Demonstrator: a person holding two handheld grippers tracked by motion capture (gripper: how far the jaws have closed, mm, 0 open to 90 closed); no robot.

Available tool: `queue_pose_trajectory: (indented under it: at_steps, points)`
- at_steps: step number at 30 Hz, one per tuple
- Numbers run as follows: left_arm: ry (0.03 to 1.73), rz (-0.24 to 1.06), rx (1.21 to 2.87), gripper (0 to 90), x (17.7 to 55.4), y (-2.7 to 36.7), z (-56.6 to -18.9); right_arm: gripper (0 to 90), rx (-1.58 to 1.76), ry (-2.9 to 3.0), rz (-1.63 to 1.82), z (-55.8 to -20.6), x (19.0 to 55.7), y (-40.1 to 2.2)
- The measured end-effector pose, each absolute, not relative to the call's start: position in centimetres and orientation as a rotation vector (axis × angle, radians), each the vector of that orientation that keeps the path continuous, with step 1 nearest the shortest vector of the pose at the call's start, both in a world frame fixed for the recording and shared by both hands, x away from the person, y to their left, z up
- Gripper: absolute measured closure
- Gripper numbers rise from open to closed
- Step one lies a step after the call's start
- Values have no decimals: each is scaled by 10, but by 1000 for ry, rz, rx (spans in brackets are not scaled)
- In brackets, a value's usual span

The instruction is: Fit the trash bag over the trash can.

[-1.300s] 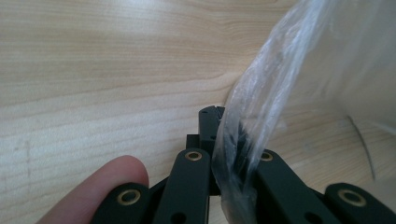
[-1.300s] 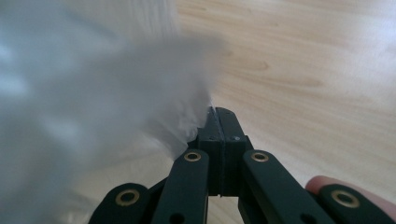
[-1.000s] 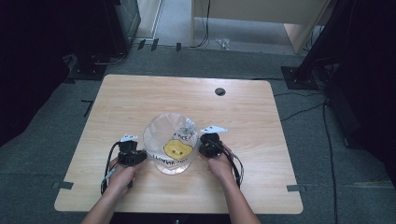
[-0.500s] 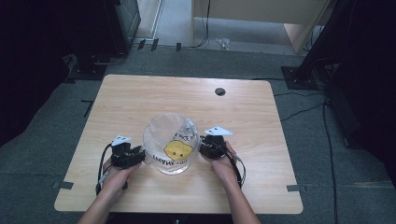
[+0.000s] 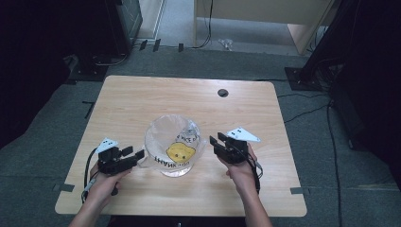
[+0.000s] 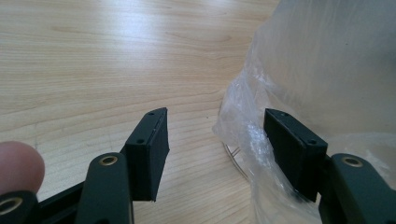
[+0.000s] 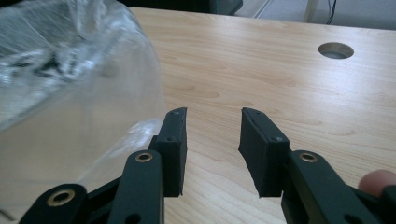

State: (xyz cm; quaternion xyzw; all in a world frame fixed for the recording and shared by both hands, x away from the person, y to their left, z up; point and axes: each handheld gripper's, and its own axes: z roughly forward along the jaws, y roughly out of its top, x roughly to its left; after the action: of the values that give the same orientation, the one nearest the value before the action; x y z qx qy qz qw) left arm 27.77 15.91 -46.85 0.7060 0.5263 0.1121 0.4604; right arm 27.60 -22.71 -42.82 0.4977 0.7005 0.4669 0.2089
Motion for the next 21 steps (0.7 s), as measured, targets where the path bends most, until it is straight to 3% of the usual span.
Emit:
queue_pose_trajectory:
  at_steps: [4,9,11,12,19,21]
  points:
    - [1310,297,1727,359,278,159,-467,614,1390,1937,1357,-420,269,-225]
    - [1423,338,1727,195,283,153,-469,524,1449,1973,1351,-424,270,-213]
    - [1471,351,1710,176,285,152,-468,525,1478,1985,1338,-430,271,-208]
    - [1483,354,1700,167,285,153,-467,541,1487,1995,1347,-432,272,-206]
    - [1455,285,1625,134,285,159,-457,886,1429,2030,1326,-442,268,-195]
    - [1446,275,1615,134,285,158,-455,900,1413,2029,1312,-443,266,-193]
